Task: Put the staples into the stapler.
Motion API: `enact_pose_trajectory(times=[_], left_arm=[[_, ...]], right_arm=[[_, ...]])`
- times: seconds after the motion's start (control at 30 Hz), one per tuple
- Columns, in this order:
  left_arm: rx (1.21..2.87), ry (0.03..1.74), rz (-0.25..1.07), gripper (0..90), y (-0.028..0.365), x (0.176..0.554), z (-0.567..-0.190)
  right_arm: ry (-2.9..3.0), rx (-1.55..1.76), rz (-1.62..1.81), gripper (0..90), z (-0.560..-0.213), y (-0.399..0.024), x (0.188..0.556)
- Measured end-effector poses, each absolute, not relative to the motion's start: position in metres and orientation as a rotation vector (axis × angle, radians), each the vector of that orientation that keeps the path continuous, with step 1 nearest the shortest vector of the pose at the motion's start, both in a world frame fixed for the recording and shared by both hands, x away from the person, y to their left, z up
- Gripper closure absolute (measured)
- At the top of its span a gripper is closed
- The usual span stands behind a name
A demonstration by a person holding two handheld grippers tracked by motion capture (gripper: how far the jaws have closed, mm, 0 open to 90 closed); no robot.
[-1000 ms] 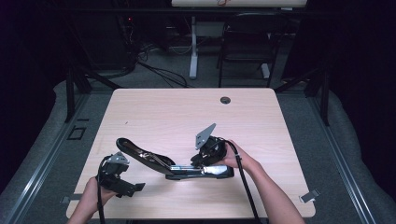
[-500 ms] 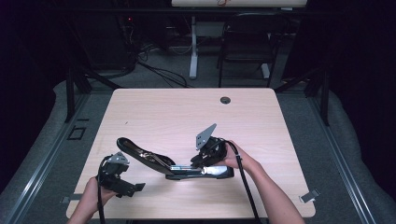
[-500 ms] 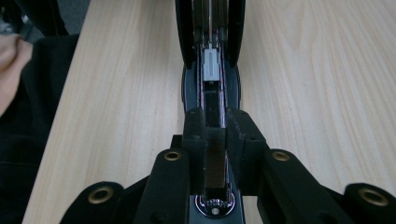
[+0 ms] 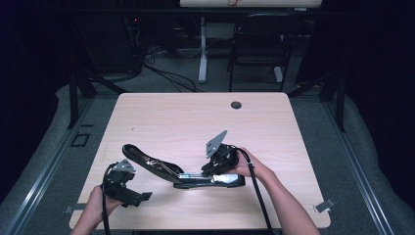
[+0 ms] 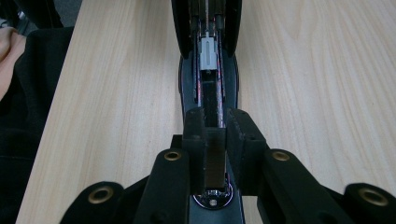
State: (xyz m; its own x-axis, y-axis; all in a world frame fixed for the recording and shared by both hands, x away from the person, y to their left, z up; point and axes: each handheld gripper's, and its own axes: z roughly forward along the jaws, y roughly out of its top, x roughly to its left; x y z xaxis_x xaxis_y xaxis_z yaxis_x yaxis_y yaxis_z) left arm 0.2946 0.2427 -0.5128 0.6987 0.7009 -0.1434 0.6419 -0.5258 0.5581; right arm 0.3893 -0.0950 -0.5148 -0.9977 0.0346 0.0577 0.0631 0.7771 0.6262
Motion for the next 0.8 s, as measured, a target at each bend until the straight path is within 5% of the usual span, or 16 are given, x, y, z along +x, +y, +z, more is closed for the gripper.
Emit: enact_pose_trajectory(times=[0.8], left_arm=[[2.319,1.025,0.131,0.1,0.2421,0.2946,-0.5132]], right_arm=[[-3.006,-0.036,-0.923,77.8,-0.5187,-0.0881,0.3833]])
